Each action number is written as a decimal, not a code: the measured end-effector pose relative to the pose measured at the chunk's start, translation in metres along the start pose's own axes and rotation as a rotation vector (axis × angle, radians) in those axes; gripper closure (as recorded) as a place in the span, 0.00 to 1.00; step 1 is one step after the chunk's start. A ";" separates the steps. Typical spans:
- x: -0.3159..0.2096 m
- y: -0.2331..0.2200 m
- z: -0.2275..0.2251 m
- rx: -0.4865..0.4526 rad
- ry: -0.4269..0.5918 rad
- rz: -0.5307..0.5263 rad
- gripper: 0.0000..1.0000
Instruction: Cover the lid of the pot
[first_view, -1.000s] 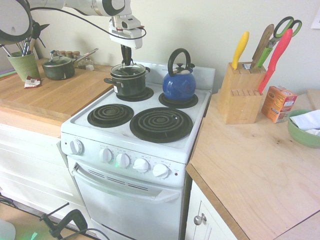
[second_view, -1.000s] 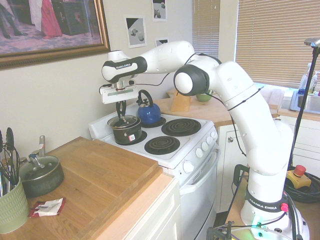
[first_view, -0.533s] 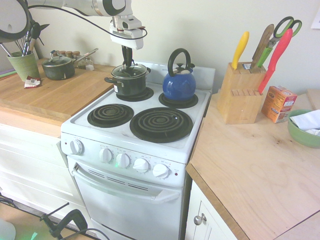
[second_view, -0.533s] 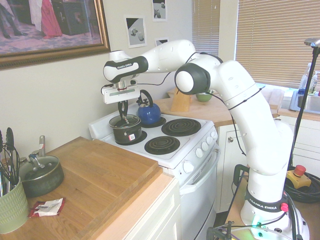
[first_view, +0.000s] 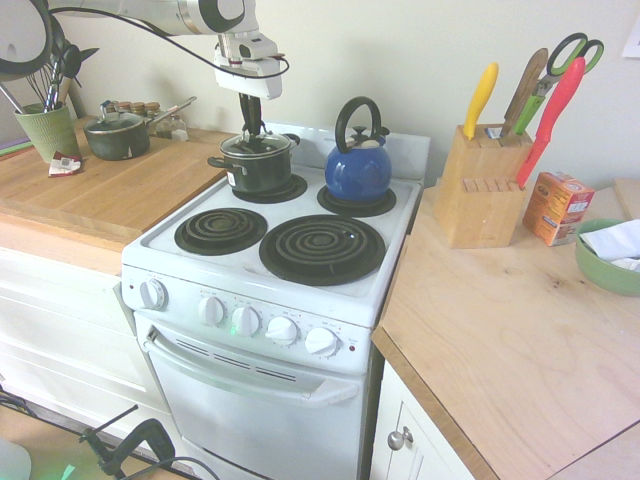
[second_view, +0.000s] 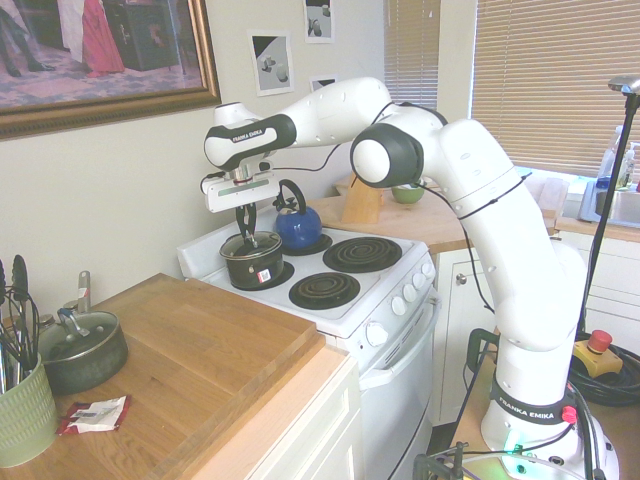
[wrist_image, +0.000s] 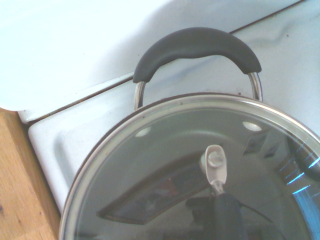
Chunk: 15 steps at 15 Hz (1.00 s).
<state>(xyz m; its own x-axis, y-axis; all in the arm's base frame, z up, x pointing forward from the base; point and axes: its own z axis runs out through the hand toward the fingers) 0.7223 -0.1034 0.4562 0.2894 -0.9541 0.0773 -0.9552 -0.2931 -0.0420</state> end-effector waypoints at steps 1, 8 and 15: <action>0.000 0.000 0.000 0.000 0.000 0.001 0.00; -0.001 0.000 0.000 0.001 -0.003 0.001 0.00; -0.019 0.013 -0.032 0.017 -0.006 -0.003 0.00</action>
